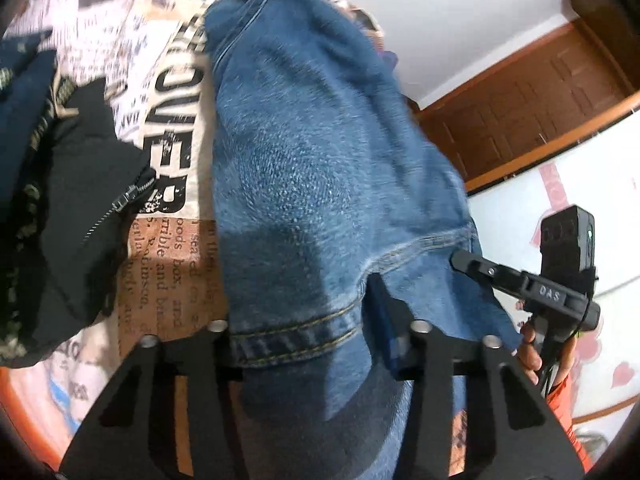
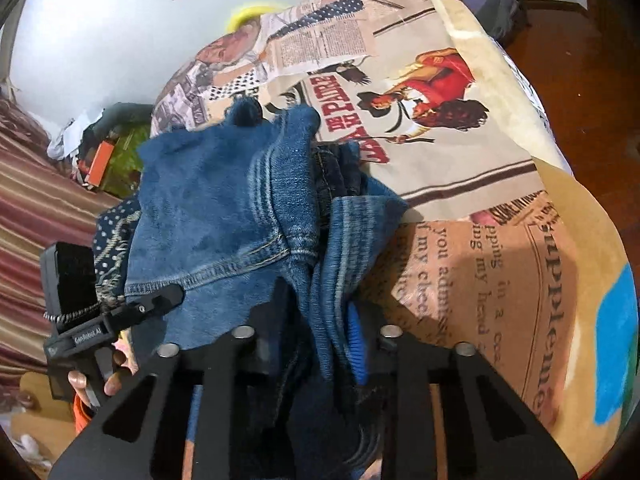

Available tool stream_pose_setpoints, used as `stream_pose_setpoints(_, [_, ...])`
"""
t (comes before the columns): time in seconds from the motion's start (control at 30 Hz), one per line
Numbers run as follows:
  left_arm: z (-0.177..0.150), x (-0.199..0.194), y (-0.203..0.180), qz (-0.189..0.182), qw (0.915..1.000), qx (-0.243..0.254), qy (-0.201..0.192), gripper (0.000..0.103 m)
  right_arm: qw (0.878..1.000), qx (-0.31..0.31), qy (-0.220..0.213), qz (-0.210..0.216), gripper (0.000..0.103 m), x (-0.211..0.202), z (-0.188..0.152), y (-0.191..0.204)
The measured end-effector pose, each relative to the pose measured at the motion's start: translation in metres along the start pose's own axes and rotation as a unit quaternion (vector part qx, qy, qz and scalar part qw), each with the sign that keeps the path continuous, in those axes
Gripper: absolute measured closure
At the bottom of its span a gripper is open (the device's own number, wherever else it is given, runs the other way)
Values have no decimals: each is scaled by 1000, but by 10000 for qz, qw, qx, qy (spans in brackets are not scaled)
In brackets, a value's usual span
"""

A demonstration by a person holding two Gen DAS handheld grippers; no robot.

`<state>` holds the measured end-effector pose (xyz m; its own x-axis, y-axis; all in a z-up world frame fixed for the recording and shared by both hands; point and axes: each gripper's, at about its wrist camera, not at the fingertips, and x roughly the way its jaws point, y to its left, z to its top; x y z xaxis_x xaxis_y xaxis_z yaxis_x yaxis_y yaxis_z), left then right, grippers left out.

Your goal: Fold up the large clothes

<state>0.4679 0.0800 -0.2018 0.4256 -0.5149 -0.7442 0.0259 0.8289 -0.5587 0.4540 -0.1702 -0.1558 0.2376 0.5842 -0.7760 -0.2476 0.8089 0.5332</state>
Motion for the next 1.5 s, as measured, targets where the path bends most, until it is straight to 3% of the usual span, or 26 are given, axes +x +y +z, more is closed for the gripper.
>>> stream_pose_setpoints(0.13, [-5,-35,-24,109,9991,348,-215,65,9998,-168,-109,97,85,-19,-1,27])
stream_pose_setpoints(0.23, [-6,-78,-41,275,9952,687,-635,66,9984,-494,-272,93,85,-33,0,58])
stream_pose_setpoints(0.4, [-2,-155,-48,349,9870,808,-1344,66,9930,-936,-656,297,85,-50,8,113])
stream_pose_setpoints(0.63, [-1,-256,-17,733,9716,734,-2129,66,9782,-1663,-985,755,86,-37,22,205])
stream_pose_setpoints(0.8, [-4,-291,17,1075,9626,629,-2406,66,9715,-1891,-948,1066,86,1,29,256])
stream_pose_setpoints(1.03, [7,-288,96,1395,9627,154,-2313,66,9738,-1927,-536,1078,86,84,32,292])
stream_pose_setpoints(1.23, [7,-251,176,1577,9692,-385,-1852,65,9786,-1956,-99,633,86,154,28,295])
stream_pose_setpoints(1.33, [2,-241,196,1667,9686,-452,-1788,60,9778,-2073,58,306,86,181,22,293])
stream_pose_setpoints(1.5, [-9,-244,200,1640,9696,-541,-1731,54,9748,-2227,-3,139,77,177,12,290])
